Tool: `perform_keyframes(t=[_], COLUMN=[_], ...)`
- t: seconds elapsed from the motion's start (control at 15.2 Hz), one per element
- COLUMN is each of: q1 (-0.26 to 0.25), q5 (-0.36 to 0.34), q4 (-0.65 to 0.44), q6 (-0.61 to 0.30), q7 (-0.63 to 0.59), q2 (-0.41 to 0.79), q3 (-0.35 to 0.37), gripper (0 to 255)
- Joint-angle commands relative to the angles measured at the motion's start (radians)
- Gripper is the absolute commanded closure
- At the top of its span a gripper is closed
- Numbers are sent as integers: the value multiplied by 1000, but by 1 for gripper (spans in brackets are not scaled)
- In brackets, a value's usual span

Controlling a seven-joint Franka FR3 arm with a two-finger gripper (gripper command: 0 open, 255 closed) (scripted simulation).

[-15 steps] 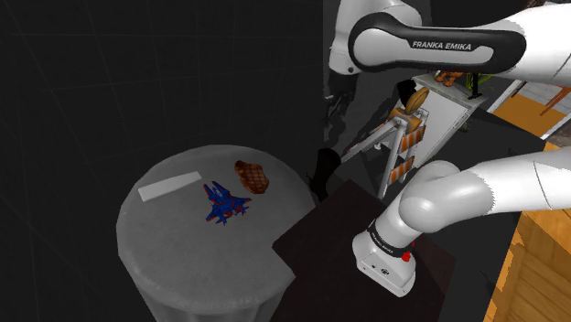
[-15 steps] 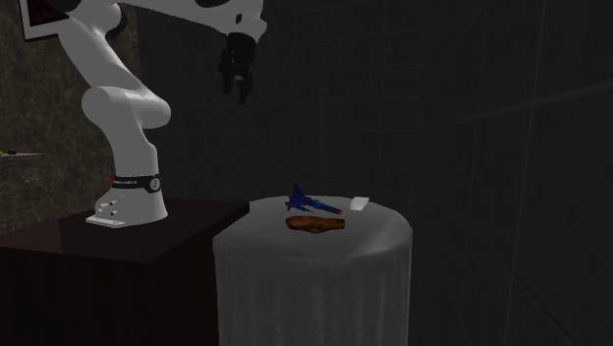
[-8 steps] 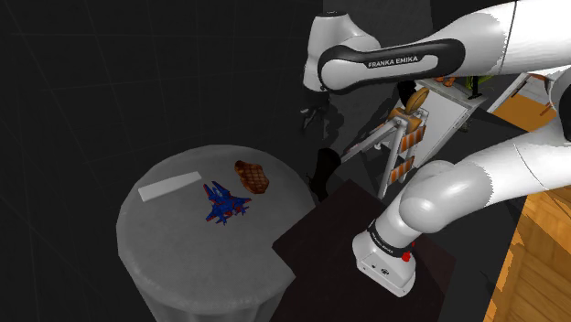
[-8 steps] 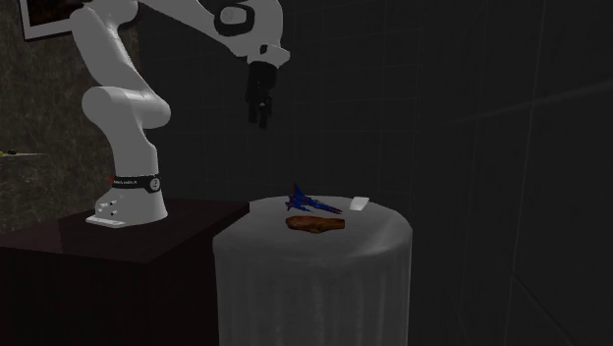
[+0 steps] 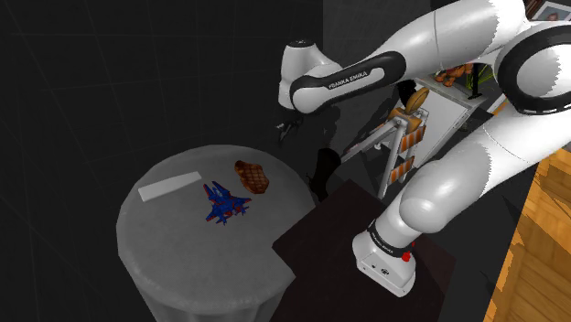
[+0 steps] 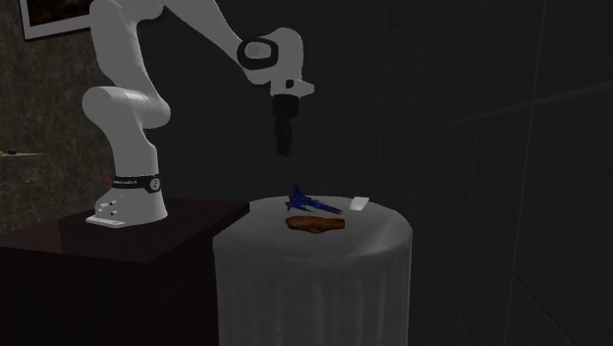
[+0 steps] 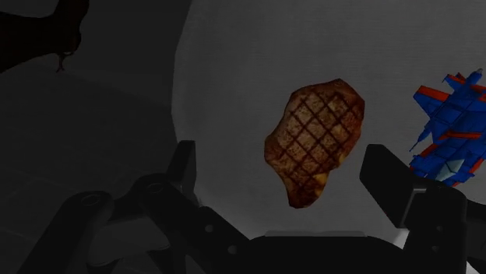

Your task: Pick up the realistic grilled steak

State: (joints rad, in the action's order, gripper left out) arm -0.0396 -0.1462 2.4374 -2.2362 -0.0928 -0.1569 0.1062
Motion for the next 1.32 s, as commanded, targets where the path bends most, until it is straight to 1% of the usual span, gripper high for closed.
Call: perform_keyframes(t=[0.0, 0.46, 0.73, 0.99, 1.25], q1=[-3, -20, -40, -66, -74], q5=[-13, -78, -117, -148, -161], q4=[-24, -157, -260, -382, -398], q6=[-61, -219, -281, -323, -353], q7=[-8, -41, -58, -67, -78], q2=[76, 345, 498, 649, 695], q3=[6, 17, 13, 6, -3], gripper=[0, 0, 0, 0, 0])
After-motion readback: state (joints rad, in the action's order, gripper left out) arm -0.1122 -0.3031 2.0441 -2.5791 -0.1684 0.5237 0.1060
